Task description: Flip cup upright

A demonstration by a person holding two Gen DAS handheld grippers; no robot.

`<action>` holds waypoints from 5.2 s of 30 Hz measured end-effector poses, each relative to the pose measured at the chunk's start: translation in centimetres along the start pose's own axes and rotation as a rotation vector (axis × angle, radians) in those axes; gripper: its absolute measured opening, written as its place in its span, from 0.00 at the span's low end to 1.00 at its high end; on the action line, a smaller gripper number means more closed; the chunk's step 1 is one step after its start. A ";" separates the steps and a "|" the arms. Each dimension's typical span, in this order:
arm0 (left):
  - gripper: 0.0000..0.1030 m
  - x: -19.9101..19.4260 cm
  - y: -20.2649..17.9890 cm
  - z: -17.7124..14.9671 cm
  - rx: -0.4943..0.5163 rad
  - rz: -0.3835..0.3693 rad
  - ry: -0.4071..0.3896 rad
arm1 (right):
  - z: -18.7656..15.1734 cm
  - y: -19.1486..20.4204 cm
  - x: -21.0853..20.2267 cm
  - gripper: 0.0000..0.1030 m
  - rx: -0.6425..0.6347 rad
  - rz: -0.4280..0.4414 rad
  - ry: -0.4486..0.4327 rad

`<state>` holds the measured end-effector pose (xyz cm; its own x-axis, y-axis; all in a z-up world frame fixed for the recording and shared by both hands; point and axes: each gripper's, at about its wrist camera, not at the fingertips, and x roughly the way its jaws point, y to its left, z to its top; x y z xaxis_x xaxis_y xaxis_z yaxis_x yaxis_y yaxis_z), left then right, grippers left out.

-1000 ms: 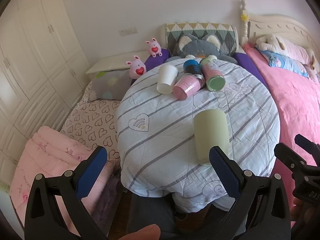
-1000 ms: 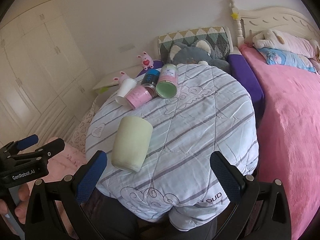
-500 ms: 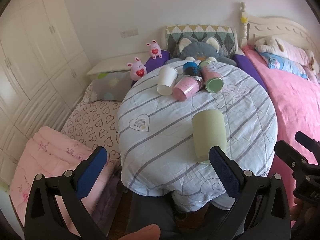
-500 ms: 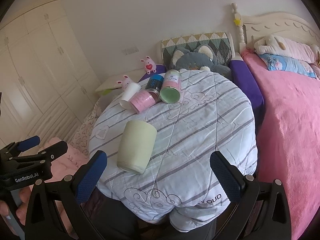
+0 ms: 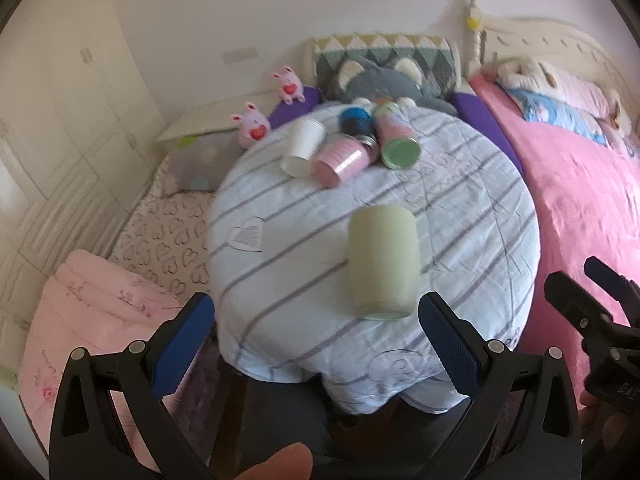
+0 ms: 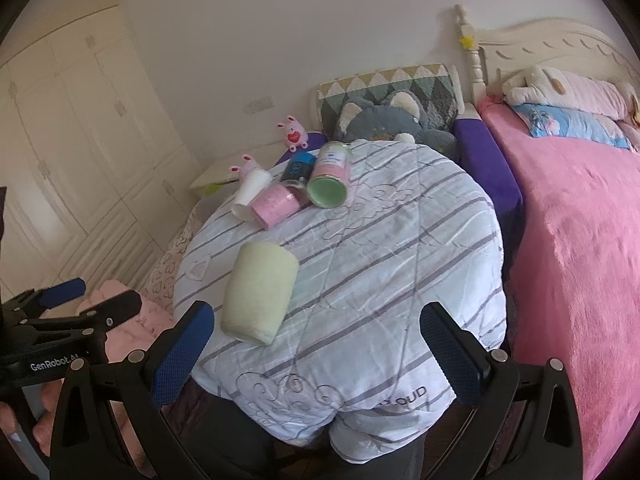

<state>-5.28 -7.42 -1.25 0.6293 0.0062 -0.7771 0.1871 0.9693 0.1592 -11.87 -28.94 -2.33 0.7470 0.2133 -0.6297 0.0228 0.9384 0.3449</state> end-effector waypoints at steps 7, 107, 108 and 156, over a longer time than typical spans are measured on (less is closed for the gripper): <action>1.00 5.9 -2.6 2.4 0.013 -0.148 0.138 | 0.5 -3.0 1.4 1.00 0.052 -0.036 0.024; 1.00 -3.3 12.4 -2.7 -0.101 0.006 -0.105 | 1.3 12.3 0.2 1.00 -0.222 -0.062 -0.049; 1.00 -3.5 12.6 -3.1 -0.110 0.012 -0.102 | 1.1 12.4 0.1 1.00 -0.224 -0.063 -0.049; 1.00 -5.2 12.9 -4.4 -0.156 0.055 -0.099 | 0.1 14.2 -1.0 1.00 -0.250 -0.037 -0.062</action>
<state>-9.43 6.13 2.17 0.7077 0.0432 -0.7052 0.0363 0.9946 0.0974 -12.21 -15.85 3.22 0.7882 0.1673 -0.5922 -0.1079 0.9850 0.1346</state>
